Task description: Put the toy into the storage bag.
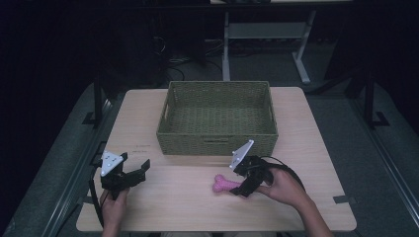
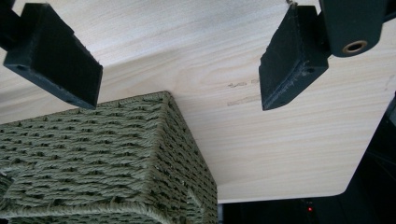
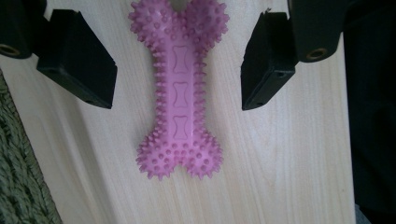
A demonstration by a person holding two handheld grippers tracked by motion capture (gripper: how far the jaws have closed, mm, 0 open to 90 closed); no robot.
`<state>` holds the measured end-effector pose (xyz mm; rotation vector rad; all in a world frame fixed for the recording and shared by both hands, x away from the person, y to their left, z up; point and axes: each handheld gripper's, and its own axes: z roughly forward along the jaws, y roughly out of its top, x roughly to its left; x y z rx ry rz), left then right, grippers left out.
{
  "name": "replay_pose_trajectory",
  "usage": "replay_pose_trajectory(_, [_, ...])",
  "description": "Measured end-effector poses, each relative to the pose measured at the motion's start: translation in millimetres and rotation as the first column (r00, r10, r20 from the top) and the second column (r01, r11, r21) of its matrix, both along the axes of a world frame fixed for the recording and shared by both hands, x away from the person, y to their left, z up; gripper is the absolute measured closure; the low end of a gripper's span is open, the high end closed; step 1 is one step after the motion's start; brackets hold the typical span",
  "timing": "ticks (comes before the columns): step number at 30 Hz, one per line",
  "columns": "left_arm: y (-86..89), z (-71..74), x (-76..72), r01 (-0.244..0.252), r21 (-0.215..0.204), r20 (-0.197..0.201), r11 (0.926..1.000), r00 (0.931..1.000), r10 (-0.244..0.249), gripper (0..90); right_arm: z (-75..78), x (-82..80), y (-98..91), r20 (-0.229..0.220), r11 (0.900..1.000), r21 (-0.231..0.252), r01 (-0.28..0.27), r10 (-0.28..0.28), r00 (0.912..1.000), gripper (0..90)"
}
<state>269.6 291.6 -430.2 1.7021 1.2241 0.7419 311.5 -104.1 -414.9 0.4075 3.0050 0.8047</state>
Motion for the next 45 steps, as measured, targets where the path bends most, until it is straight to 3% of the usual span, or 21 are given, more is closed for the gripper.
replay_pose_trajectory(8, [0.7,0.1,-0.1,-0.002,-0.006,0.000,1.0000,1.0000,0.002,13.0,-10.0,2.8,8.0,-0.008,0.9985,-0.052,-0.020,0.019,0.9998,31.9])
replay_pose_trajectory(22, [1.0,0.3,-0.2,0.001,-0.005,0.002,1.0000,1.0000,-0.001,13.0,-16.3,4.4,16.8,-0.007,0.9957,-0.081,-0.043,0.043,0.9991,41.7])
replay_pose_trajectory(45, [2.2,0.6,-0.4,-0.001,-0.005,0.001,1.0000,1.0000,0.001,13.0,-23.2,4.1,22.4,0.010,0.9901,-0.127,-0.061,0.063,0.9980,48.3])
